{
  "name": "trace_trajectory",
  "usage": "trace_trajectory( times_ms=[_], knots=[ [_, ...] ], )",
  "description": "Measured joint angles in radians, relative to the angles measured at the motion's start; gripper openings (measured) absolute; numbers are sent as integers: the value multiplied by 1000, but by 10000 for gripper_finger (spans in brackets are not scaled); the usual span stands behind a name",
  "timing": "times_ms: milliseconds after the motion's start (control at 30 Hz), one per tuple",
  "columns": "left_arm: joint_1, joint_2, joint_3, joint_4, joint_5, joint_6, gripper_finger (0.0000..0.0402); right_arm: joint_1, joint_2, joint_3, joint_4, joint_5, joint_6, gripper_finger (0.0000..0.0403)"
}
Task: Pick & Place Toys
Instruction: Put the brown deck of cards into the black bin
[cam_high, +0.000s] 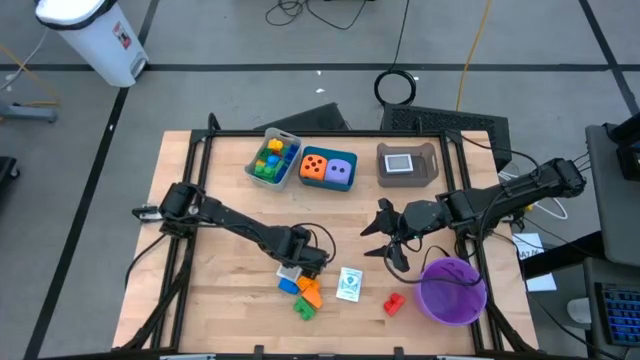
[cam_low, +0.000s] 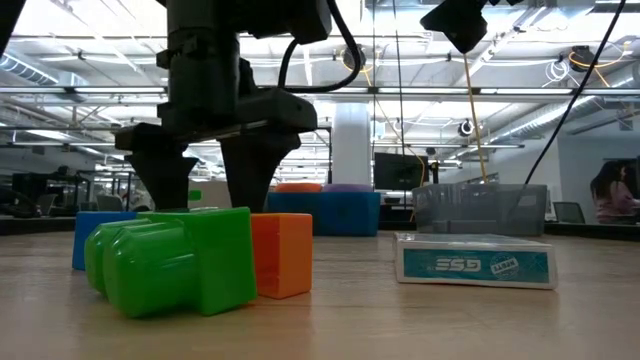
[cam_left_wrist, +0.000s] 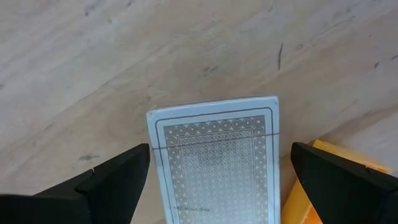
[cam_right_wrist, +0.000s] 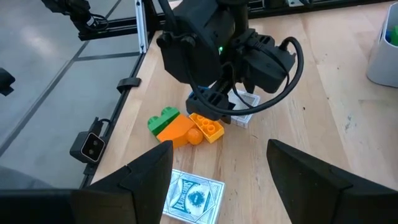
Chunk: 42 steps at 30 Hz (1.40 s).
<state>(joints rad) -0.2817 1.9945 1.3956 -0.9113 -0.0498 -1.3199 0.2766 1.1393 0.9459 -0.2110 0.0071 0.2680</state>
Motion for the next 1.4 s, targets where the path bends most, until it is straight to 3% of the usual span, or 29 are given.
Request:
trace_trajectory(
  times_ms=[1167,1400],
  knots=[
    [0,37,1,-3,32,-67,397,0,0,0,4,1,0,251],
    [0,37,1,-3,34,-77,345,0,0,0,4,1,-4,251]
  ],
)
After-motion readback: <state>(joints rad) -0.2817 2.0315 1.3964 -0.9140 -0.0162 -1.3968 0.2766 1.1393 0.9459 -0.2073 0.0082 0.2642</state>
